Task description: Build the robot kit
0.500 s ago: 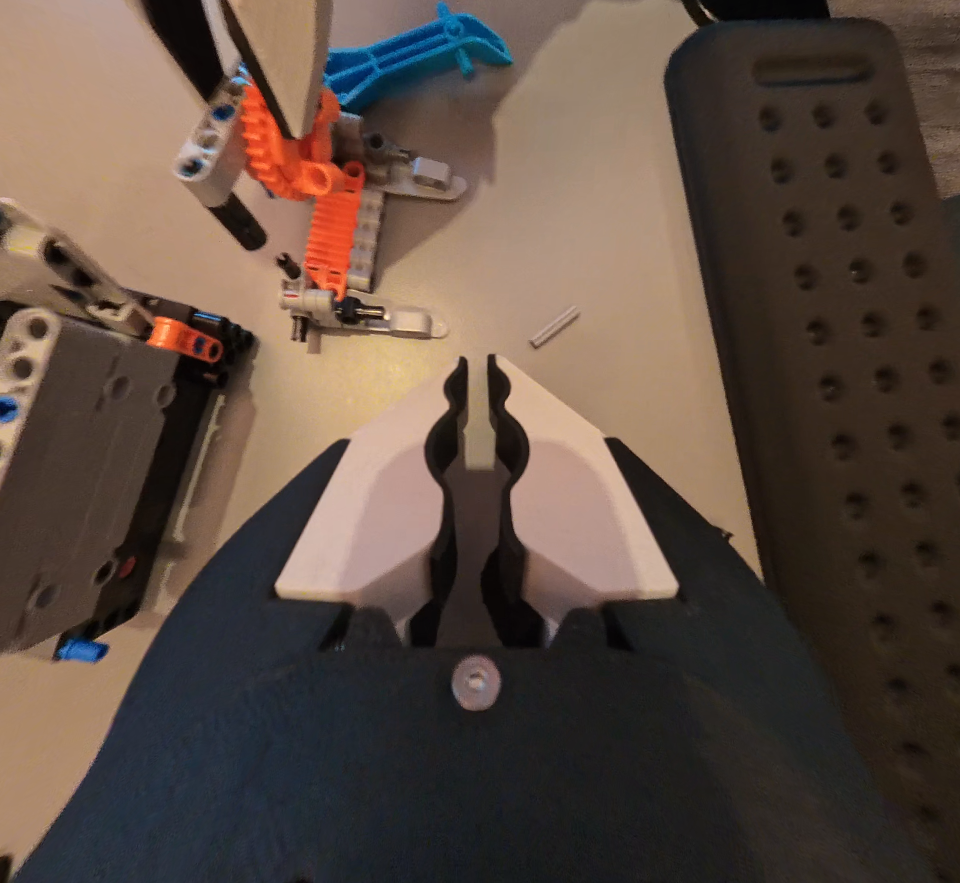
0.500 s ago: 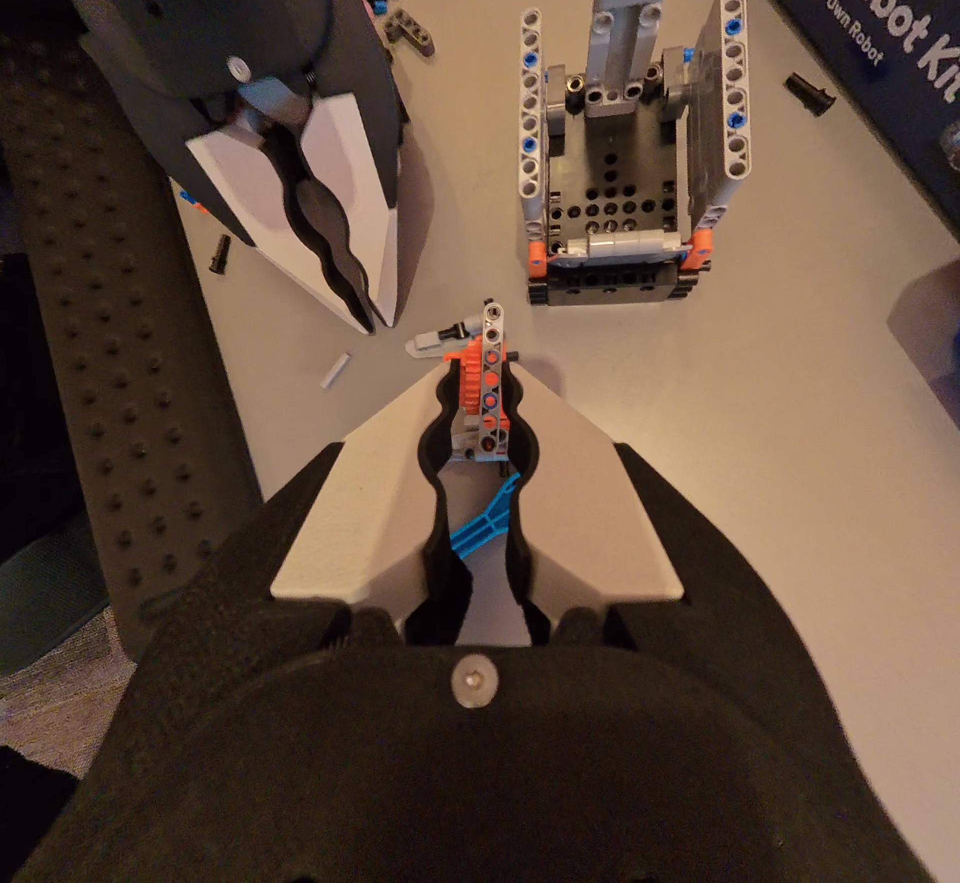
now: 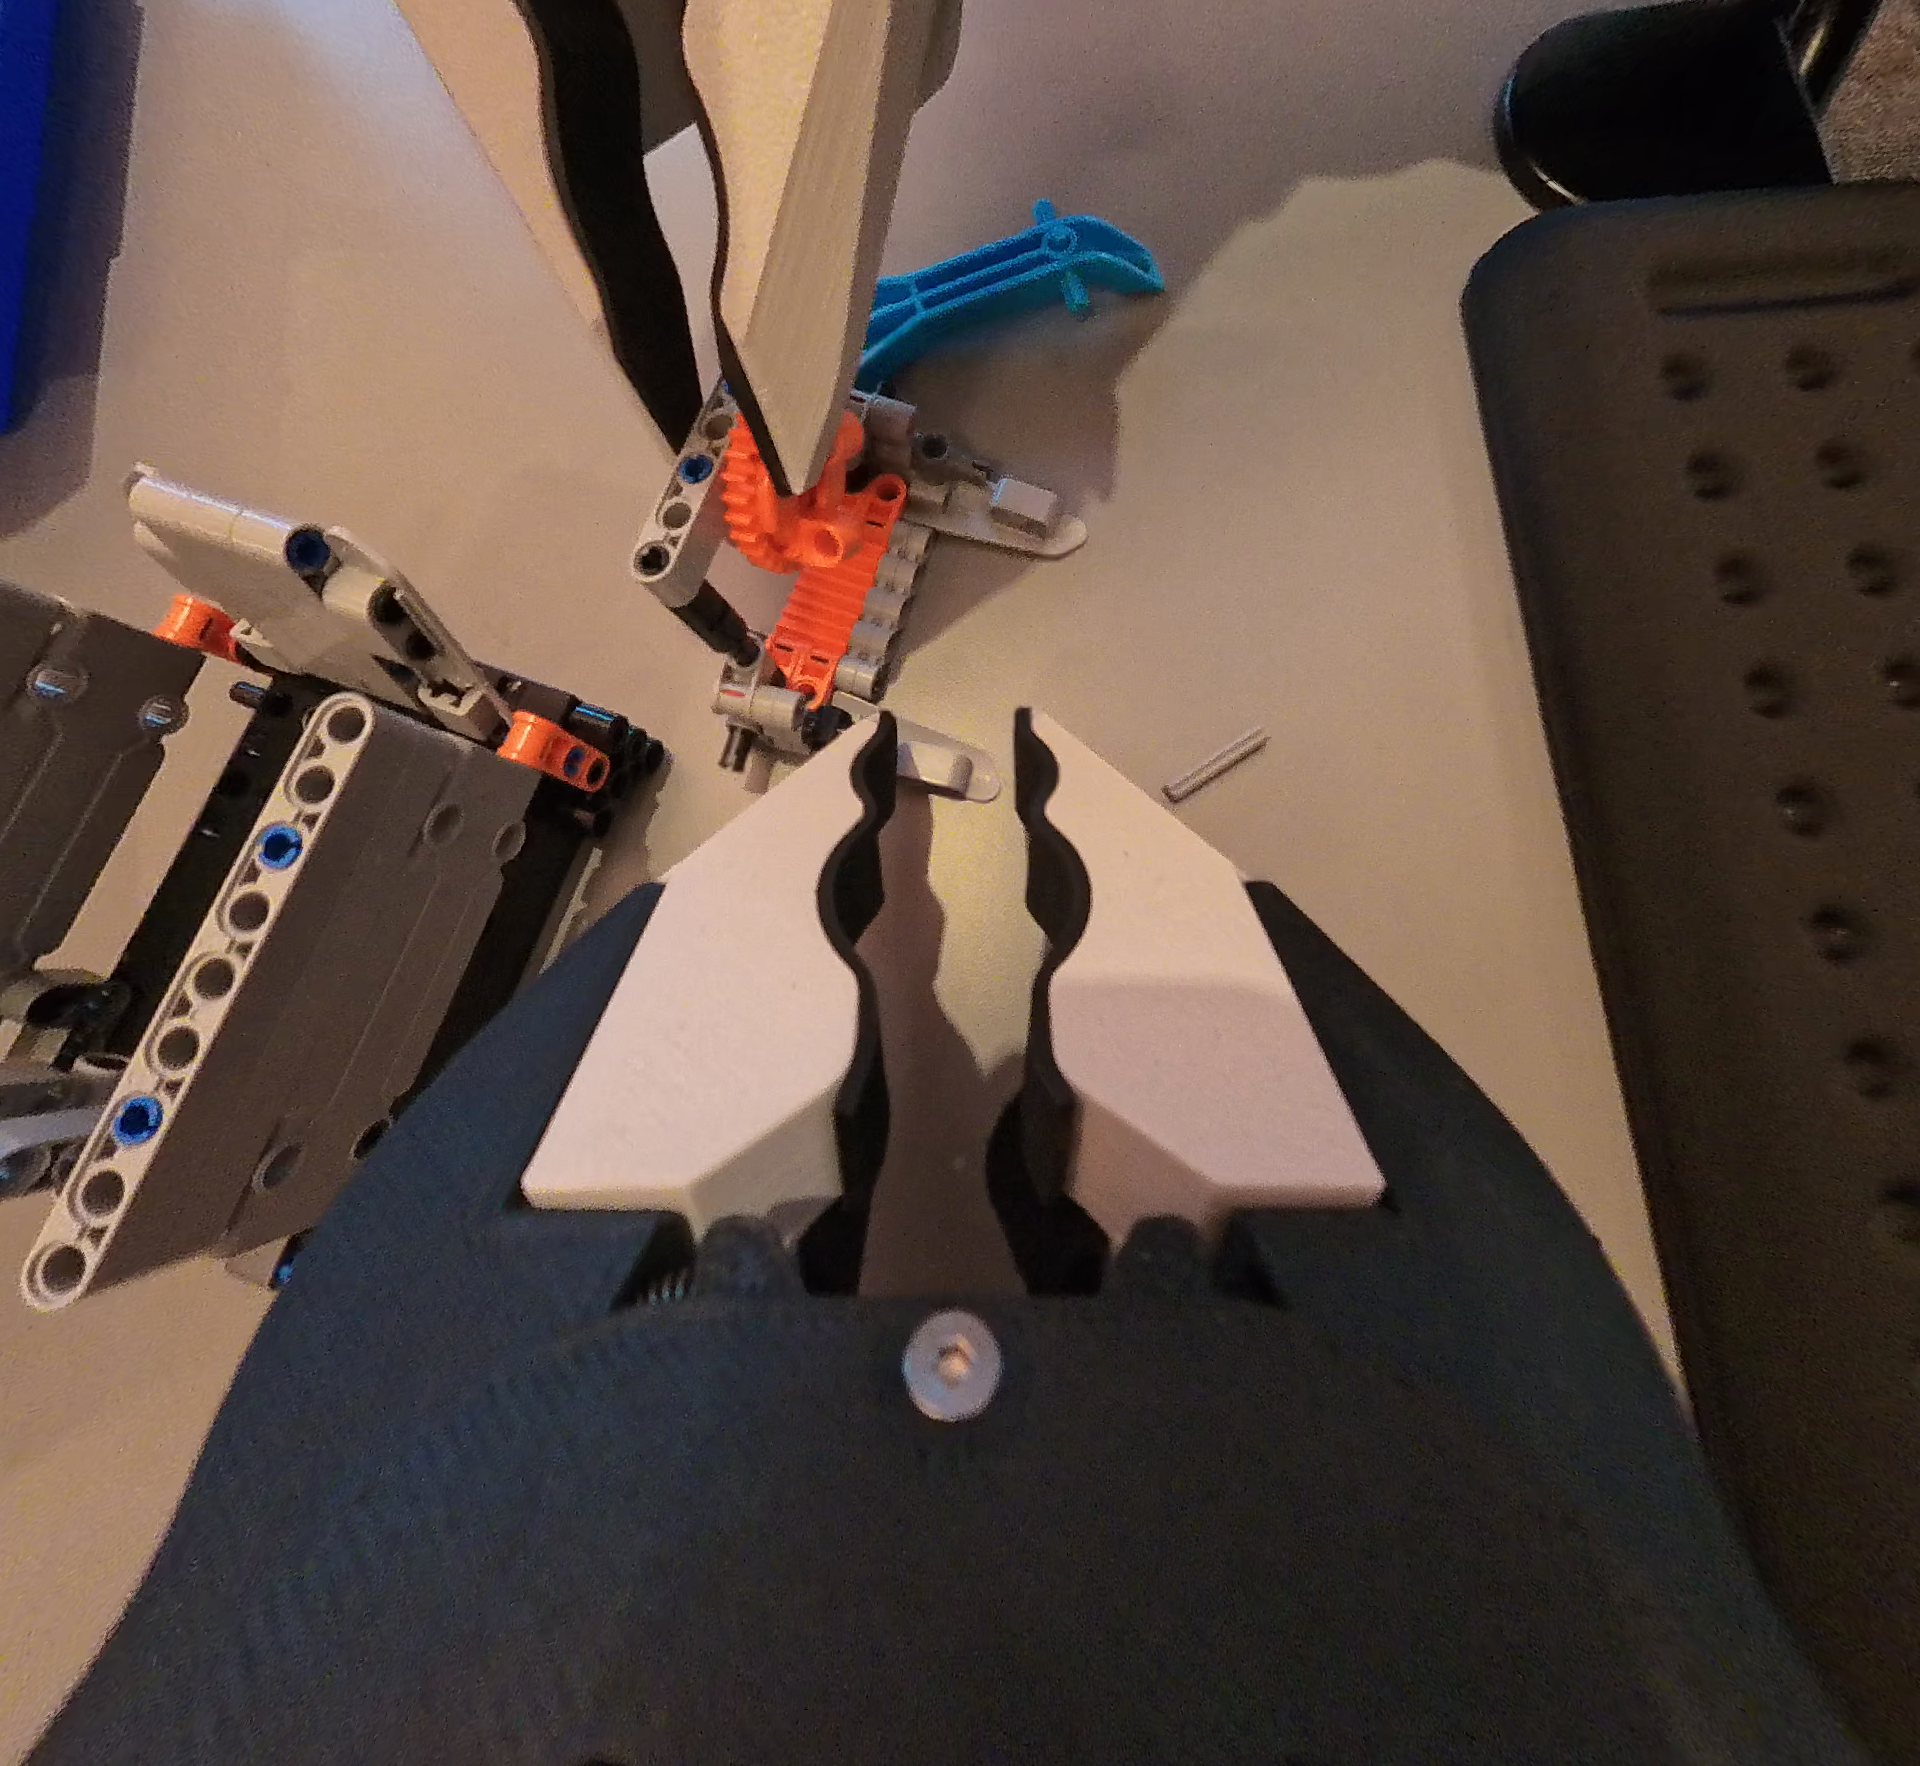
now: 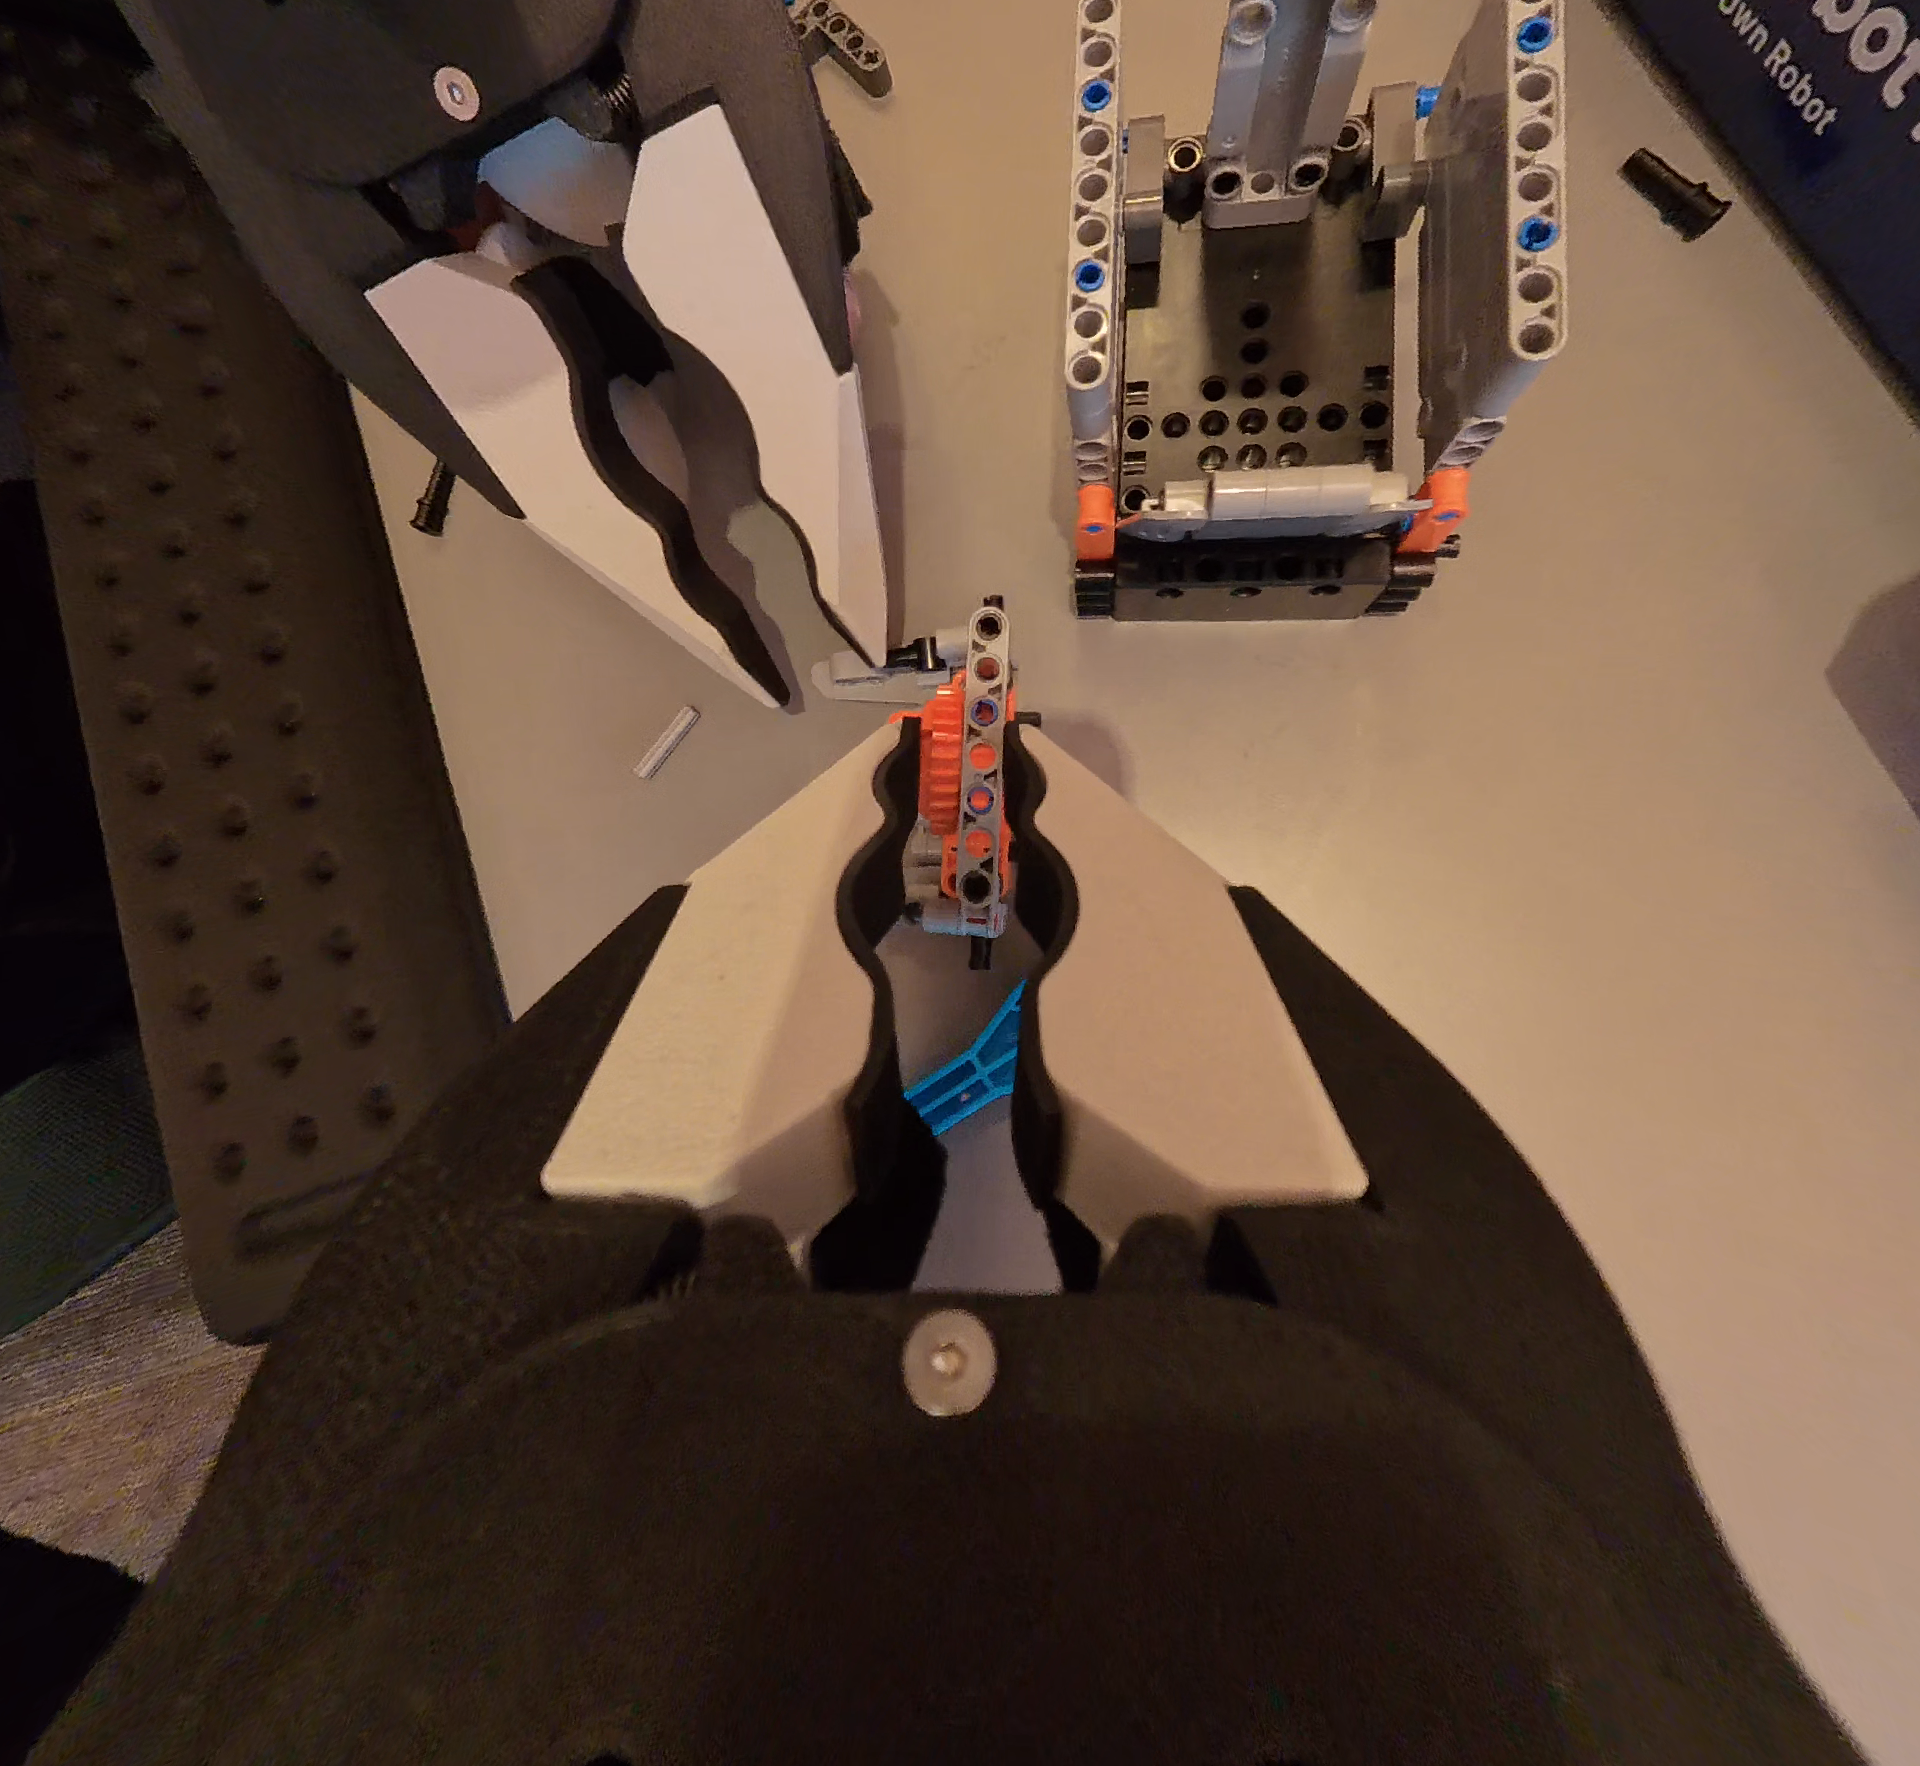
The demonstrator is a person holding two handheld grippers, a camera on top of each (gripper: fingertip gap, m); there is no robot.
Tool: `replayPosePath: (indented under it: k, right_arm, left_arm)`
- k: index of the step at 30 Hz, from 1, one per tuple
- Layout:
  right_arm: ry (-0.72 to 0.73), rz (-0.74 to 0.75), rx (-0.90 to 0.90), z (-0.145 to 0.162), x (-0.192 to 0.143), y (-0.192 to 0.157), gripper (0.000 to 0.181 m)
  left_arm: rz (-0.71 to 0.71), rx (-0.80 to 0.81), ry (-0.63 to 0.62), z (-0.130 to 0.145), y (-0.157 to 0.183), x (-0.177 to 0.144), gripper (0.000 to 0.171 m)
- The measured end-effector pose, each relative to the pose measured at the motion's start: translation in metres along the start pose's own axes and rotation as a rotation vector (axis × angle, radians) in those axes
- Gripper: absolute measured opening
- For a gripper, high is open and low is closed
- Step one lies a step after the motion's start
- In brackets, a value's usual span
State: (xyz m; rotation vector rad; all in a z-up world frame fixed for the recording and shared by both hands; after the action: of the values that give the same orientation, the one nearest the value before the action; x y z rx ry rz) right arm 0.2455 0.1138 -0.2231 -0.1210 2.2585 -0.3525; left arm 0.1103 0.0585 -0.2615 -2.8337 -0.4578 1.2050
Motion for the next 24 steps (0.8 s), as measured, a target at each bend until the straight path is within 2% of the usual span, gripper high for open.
replayPosePath:
  k: [6,10,12,16,24]
  right_arm:
    - [0.042,0.029,-0.017,0.005,0.004,-0.011,0.013]
    - [0.048,0.054,-0.033,0.007,0.004,-0.017,0.013]
    - [0.047,0.066,-0.043,0.007,0.005,-0.018,0.013]
    - [0.040,0.091,-0.063,0.006,0.006,-0.021,0.013]
    - [0.049,0.106,-0.075,0.007,0.008,-0.026,0.013]
  left_arm:
    - [0.026,0.005,-0.018,0.003,0.007,-0.002,0.017]
    - [-0.024,0.001,0.094,-0.005,0.002,-0.018,0.013]
    - [-0.057,-0.022,0.107,-0.006,-0.003,-0.022,0.017]
    - [-0.080,-0.059,0.088,-0.003,-0.011,-0.012,0.020]
    - [-0.091,-0.059,0.101,-0.009,-0.018,-0.001,0.005]
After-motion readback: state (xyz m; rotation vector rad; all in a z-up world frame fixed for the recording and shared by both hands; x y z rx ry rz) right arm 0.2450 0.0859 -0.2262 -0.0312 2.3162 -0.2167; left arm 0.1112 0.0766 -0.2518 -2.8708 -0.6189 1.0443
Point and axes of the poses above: each gripper's, where its closed fingertips meet, x out along the fingers, z out of its underside, y = z × x across the jaws, the point moved 9 cm from there along -x, back along the fingers, and after that the axes turned 8 degrees about -z, right-handed, at the moved point
